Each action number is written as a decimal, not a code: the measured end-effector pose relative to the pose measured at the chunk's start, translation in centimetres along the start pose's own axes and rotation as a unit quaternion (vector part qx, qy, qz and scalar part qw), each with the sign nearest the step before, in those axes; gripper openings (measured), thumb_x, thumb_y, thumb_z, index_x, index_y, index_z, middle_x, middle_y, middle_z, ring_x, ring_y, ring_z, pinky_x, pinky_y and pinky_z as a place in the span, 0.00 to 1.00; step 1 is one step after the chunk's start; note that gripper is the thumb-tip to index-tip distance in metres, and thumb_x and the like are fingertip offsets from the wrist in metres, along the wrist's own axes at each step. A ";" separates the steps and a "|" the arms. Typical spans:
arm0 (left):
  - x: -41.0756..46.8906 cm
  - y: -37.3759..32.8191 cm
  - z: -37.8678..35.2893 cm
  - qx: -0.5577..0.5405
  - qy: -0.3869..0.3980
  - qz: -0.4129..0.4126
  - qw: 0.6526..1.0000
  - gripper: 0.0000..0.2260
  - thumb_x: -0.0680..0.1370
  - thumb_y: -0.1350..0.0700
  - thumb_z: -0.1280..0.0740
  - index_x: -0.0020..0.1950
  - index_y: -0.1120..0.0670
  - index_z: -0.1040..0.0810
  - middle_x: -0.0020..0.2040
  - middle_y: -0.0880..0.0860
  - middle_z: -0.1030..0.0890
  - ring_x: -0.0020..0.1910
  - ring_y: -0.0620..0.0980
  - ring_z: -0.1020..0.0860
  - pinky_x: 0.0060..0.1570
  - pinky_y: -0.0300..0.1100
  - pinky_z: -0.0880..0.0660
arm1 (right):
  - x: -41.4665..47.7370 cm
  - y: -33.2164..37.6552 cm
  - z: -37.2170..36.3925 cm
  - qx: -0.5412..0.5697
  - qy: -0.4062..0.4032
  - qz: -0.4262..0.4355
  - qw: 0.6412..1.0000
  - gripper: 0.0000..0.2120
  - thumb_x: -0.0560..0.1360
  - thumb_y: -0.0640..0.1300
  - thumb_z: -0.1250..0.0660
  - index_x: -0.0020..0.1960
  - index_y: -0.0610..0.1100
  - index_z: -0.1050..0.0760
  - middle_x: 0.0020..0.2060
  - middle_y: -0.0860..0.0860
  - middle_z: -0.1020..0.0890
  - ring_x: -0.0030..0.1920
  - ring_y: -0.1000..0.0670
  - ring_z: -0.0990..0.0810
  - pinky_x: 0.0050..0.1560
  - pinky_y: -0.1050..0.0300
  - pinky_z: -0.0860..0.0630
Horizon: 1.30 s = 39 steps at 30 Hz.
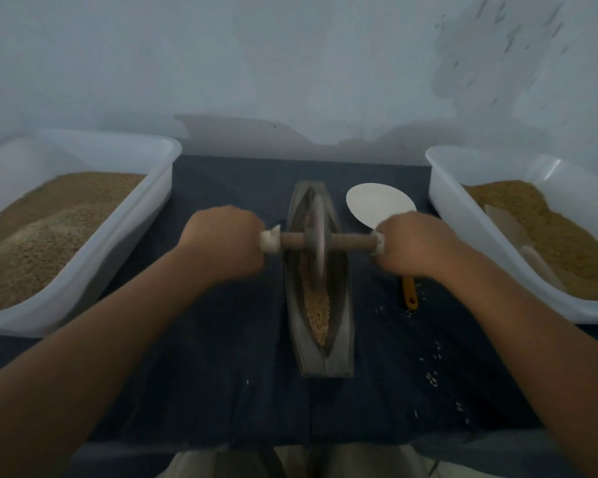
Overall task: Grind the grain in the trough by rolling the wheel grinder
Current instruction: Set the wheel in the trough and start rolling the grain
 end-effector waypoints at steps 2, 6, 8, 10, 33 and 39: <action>-3.5 -0.4 0.3 0.036 -0.050 -0.056 0.997 0.12 0.69 0.42 0.33 0.31 0.45 0.31 0.27 0.44 0.29 0.26 0.43 0.31 0.27 0.37 0.41 | -3.5 -0.2 -0.6 0.041 0.079 0.041 0.995 0.09 0.69 0.56 0.34 0.37 0.51 0.23 0.30 0.53 0.19 0.30 0.55 0.20 0.30 0.57 0.27; -5.1 -0.9 1.0 0.064 -0.134 -0.092 0.985 0.17 0.63 0.42 0.32 0.26 0.45 0.39 0.22 0.43 0.38 0.20 0.41 0.39 0.26 0.32 0.47 | -5.3 -0.3 -1.6 0.055 0.084 0.048 0.994 0.10 0.68 0.58 0.37 0.36 0.52 0.24 0.29 0.54 0.20 0.29 0.56 0.21 0.28 0.58 0.32; -1.9 -0.4 0.2 0.020 -0.051 -0.032 0.998 0.13 0.70 0.40 0.35 0.31 0.47 0.29 0.29 0.45 0.28 0.27 0.47 0.29 0.28 0.38 0.37 | -2.9 0.0 -1.2 0.004 -0.027 0.009 1.000 0.12 0.72 0.58 0.39 0.35 0.53 0.25 0.29 0.54 0.22 0.30 0.56 0.24 0.29 0.56 0.32; 1.5 0.1 -0.1 -0.018 -0.002 0.019 1.000 0.15 0.74 0.39 0.37 0.36 0.48 0.25 0.37 0.46 0.22 0.36 0.53 0.23 0.37 0.44 0.29 | 0.0 0.4 -0.3 -0.031 -0.125 -0.027 0.991 0.14 0.75 0.58 0.39 0.35 0.52 0.27 0.30 0.54 0.23 0.31 0.53 0.25 0.30 0.57 0.33; 1.2 0.2 -0.5 -0.045 0.004 0.047 0.998 0.11 0.72 0.42 0.35 0.36 0.48 0.25 0.36 0.46 0.22 0.34 0.49 0.24 0.34 0.43 0.30 | 1.4 0.9 1.5 -0.004 -0.037 -0.031 0.999 0.09 0.79 0.54 0.34 0.42 0.53 0.21 0.37 0.53 0.19 0.38 0.52 0.21 0.41 0.53 0.23; -7.6 0.3 -1.9 -0.078 -0.030 -0.005 0.996 0.12 0.68 0.37 0.40 0.33 0.44 0.29 0.26 0.42 0.28 0.24 0.39 0.32 0.25 0.37 0.43 | -5.8 0.9 1.1 -0.020 0.008 0.061 0.998 0.14 0.65 0.64 0.42 0.36 0.58 0.23 0.26 0.56 0.21 0.25 0.57 0.24 0.26 0.60 0.34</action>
Point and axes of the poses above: each hand's wrist, its own x-axis towards the middle knuckle, its own z-axis out of the back of the hand, y = z × x, the point moved 3 cm from there along x, towards the middle knuckle
